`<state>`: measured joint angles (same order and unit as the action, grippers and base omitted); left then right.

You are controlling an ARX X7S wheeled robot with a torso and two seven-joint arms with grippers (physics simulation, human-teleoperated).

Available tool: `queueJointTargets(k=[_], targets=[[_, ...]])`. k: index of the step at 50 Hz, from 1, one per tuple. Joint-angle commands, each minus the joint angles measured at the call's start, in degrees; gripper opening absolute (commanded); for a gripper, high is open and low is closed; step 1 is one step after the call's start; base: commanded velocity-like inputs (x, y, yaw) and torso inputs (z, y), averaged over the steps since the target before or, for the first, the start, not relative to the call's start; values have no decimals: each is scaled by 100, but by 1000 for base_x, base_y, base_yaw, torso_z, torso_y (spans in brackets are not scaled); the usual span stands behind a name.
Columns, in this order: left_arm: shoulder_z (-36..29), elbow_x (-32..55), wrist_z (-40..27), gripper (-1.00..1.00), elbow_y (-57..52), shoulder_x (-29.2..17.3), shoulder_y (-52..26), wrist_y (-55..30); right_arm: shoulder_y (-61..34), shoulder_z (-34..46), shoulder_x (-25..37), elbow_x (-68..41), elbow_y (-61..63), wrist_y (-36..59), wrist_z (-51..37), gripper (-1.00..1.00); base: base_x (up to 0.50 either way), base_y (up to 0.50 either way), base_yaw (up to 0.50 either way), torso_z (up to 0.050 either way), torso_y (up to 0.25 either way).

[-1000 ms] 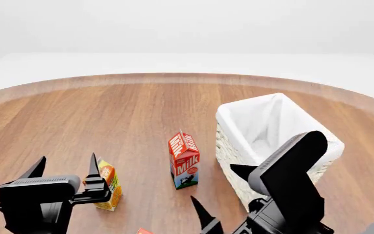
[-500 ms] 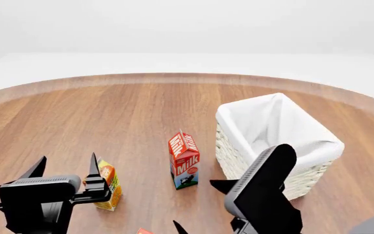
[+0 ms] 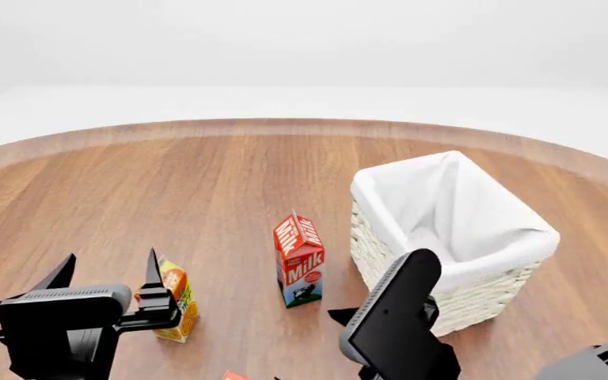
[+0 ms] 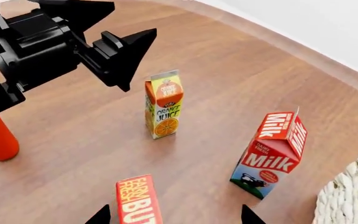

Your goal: Pick up the cream cheese box and the butter, and put them in the basket.

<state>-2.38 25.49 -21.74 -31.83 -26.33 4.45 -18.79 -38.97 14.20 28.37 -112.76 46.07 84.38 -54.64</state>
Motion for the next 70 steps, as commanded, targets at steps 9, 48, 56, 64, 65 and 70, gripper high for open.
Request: queueJointTargets(k=[9, 48, 56, 64, 65, 70], targets=[[-8, 18, -28, 100, -19, -22, 8, -3, 156, 226, -179, 932, -47, 379, 784, 100, 0, 0, 0, 0, 0], [-26, 57, -40, 100, 16, -55, -2, 38, 169, 1700, -69, 3831, -68, -163, 3474, 100, 0, 0, 0, 0, 0], [-38, 50, -33, 100, 43, -54, -2, 72, 138, 1978, -113, 4137, -249, -341, 3654, 100, 0, 0, 0, 0, 0], [-39, 70, -48, 100, 27, -65, -17, 50, 86, 2400, -135, 4712, -478, -636, 3972, 100, 0, 0, 0, 0, 0], [-47, 56, -45, 100, 43, -62, -19, 63, 101, 2426, -162, 4733, -553, -666, 4004, 100, 0, 0, 0, 0, 0], [-38, 73, -56, 100, 31, -70, -16, 55, 95, 2669, -188, 5006, -688, -799, 4120, 100, 0, 0, 0, 0, 0]])
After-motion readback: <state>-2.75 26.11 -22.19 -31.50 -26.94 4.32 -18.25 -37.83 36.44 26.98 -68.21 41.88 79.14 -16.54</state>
